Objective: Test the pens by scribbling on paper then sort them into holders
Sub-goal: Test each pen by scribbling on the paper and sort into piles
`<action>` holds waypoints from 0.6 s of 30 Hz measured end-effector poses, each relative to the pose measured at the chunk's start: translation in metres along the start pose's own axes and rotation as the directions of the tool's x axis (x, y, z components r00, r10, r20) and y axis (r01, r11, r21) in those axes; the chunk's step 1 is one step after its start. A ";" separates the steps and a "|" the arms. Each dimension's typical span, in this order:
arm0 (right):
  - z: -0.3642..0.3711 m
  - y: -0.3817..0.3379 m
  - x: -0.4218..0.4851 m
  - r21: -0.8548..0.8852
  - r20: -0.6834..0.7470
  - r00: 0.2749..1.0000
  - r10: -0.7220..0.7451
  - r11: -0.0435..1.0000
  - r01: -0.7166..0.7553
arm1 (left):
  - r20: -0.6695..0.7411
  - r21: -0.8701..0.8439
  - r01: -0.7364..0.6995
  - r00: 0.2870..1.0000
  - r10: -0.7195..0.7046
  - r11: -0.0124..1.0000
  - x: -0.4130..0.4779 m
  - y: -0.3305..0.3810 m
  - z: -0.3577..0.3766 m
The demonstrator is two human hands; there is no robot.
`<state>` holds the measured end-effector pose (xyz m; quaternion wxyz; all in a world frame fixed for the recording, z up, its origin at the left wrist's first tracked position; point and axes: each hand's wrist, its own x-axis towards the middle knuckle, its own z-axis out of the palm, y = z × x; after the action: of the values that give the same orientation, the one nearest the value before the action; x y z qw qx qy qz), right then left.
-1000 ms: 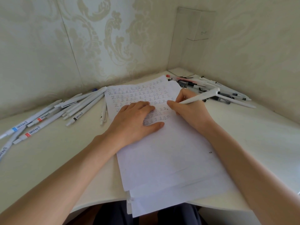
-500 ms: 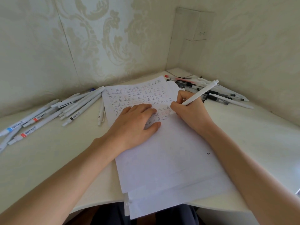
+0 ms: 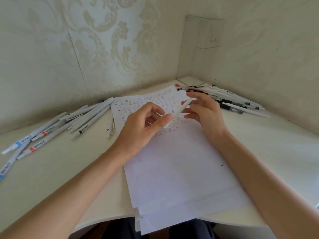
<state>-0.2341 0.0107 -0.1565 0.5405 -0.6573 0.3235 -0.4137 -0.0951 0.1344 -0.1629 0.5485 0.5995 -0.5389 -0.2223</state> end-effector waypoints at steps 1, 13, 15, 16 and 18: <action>0.000 -0.001 0.000 0.089 0.009 1.000 0.028 0.996 -0.028 | 0.013 0.020 -0.008 1.000 0.008 1.000 0.000 -0.001 0.000; 0.010 -0.006 -0.007 0.206 0.155 0.988 0.013 0.978 -0.045 | 0.228 0.201 -0.230 0.956 0.183 0.952 -0.005 -0.004 0.003; 0.011 -0.006 -0.008 0.220 0.159 0.987 0.015 0.974 -0.050 | 0.218 0.204 -0.274 0.949 0.229 0.940 -0.005 -0.004 0.002; 0.012 -0.006 -0.009 0.230 0.160 0.987 0.019 0.971 -0.056 | 0.217 0.192 -0.281 0.947 0.238 0.940 -0.005 -0.003 0.001; 0.013 -0.006 -0.009 0.255 0.153 0.988 0.032 0.964 -0.070 | 0.228 0.167 -0.267 0.947 0.226 0.949 -0.005 0.000 -0.002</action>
<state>-0.2266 0.0254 -0.1537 0.6547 -0.6011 0.2426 -0.3888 -0.0950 0.1393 -0.1638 0.4516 0.5519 -0.6830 -0.1583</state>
